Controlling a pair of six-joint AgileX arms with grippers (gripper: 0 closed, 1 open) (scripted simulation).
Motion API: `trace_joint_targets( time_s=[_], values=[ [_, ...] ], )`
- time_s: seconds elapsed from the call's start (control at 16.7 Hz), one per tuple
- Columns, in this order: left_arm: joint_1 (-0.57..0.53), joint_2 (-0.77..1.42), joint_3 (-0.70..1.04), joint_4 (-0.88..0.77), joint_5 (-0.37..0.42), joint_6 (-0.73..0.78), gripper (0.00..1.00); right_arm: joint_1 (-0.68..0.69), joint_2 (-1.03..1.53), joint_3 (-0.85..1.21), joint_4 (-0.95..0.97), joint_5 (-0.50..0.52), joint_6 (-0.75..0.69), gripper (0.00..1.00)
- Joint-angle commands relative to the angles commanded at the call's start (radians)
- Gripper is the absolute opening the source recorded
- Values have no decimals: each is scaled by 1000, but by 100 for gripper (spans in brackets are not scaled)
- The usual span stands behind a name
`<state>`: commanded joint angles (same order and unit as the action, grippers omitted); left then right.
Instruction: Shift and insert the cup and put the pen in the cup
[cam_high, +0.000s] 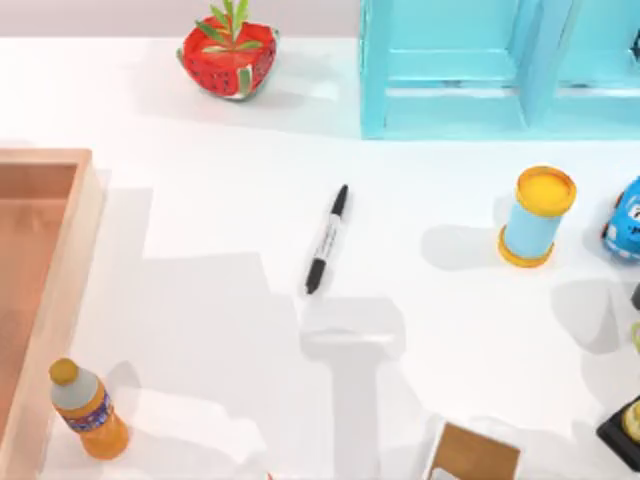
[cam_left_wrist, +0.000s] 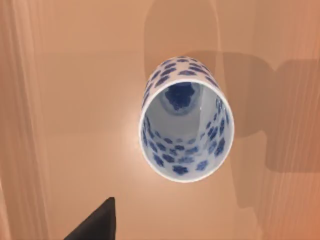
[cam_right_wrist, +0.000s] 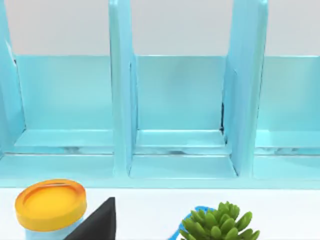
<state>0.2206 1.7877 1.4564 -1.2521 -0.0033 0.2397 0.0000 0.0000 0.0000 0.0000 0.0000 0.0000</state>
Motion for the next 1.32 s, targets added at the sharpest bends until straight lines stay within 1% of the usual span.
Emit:
trace_joint_targets(
  time_s=[0.12, 0.3, 0.42, 0.54, 0.78, 1.32],
  values=[
    [2, 17, -59, 78, 0, 1, 100, 0, 0, 0, 0, 0, 0, 100],
    [4, 51, -169, 241, 0, 5, 100, 0, 0, 0, 0, 0, 0, 100],
    [6, 69, -231, 313, 0, 7, 100, 0, 0, 0, 0, 0, 0, 100],
    [7, 79, -258, 343, 0, 8, 100, 0, 0, 0, 0, 0, 0, 100],
    [7, 79, -259, 344, 0, 8, 100, 0, 0, 0, 0, 0, 0, 100],
    [7, 79, -259, 344, 0, 8, 32, 0, 0, 0, 0, 0, 0, 100]
  ],
)
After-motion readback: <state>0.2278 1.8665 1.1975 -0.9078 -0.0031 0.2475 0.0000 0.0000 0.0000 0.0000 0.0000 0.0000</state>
